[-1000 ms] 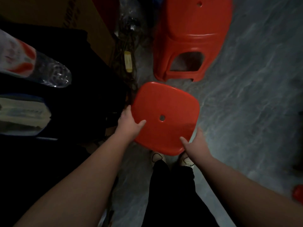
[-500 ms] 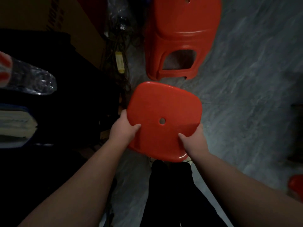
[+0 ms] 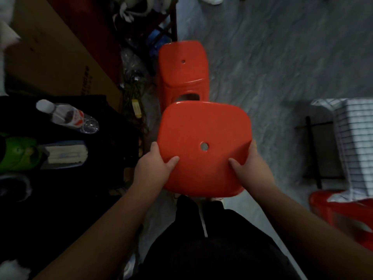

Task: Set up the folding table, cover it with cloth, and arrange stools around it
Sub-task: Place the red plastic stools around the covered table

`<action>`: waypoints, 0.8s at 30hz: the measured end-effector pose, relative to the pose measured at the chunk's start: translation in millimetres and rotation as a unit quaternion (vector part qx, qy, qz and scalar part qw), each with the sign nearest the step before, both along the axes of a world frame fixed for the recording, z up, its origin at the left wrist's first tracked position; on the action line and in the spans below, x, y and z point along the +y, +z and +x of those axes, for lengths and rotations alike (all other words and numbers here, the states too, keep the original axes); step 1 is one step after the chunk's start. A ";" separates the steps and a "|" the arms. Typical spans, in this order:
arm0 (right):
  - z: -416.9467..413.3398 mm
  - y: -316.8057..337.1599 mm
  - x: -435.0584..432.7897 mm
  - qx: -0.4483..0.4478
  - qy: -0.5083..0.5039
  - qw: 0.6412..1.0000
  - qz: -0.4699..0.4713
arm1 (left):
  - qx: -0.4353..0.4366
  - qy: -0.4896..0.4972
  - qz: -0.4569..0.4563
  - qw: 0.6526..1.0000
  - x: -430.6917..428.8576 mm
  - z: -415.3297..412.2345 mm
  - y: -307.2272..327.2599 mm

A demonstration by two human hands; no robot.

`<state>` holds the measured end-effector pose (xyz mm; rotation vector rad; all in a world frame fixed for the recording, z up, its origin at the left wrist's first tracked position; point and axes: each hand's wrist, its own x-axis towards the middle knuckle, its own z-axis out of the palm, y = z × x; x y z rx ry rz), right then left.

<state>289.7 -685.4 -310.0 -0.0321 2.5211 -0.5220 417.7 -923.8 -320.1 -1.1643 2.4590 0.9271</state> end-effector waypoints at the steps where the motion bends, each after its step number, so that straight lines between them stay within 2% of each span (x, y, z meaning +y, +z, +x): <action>1: 3.1 12.8 10.4 0.010 0.000 1.000 0.000 | 0.012 -0.006 -0.003 1.000 8.5 1.0 12.1; 5: 12.1 52.7 55.8 0.039 -0.020 0.999 0.000 | 0.032 -0.026 -0.010 0.999 48.3 -2.7 50.2; 11: 10.8 86.6 146.5 0.076 -0.059 0.995 -0.006 | 0.049 -0.105 -0.055 0.992 133.4 -35.0 82.3; 16: -0.3 96.0 252.8 0.087 -0.087 0.992 0.017 | 0.038 -0.161 -0.105 0.981 236.8 -82.4 98.2; 24: -32.3 94.9 420.4 0.055 -0.120 0.991 0.005 | 0.040 -0.175 -0.102 0.978 405.7 -127.5 103.8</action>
